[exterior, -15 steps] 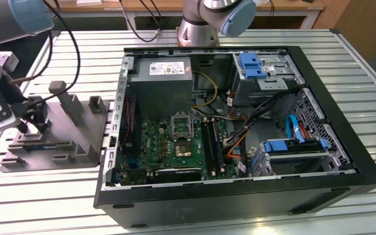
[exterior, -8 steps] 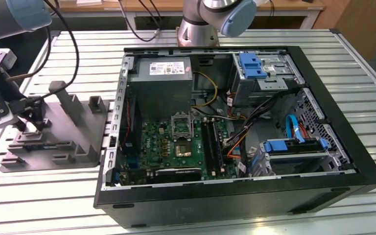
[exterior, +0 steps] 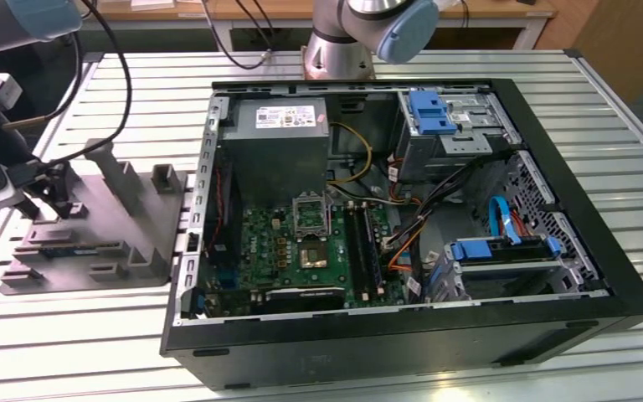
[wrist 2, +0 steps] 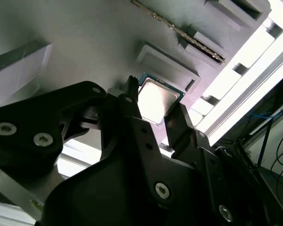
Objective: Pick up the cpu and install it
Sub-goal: 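Pick up the cpu and move it towards the insertion slot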
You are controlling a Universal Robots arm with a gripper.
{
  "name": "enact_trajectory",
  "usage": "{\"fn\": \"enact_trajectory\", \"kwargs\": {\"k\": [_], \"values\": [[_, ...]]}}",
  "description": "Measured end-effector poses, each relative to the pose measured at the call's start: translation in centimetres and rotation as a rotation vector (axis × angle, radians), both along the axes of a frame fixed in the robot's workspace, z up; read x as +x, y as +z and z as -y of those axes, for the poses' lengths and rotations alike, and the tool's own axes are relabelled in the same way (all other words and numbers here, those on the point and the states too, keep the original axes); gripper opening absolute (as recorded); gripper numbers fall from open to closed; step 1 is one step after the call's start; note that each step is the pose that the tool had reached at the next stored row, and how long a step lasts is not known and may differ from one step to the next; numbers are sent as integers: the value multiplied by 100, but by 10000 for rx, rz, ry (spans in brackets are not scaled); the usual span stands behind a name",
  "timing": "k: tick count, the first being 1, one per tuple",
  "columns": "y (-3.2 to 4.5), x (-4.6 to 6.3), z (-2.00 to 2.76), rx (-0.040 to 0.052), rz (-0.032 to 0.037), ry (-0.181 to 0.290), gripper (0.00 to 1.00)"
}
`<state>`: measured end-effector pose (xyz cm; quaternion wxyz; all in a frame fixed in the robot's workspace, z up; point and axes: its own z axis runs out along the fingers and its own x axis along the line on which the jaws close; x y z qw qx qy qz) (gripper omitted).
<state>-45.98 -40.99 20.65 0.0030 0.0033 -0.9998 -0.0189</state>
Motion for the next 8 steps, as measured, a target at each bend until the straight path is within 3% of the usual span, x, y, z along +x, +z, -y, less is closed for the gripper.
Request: {"fn": "enact_trajectory", "kwargs": {"k": [8], "values": [[16,0,0,-2,-3,1,47]]}}
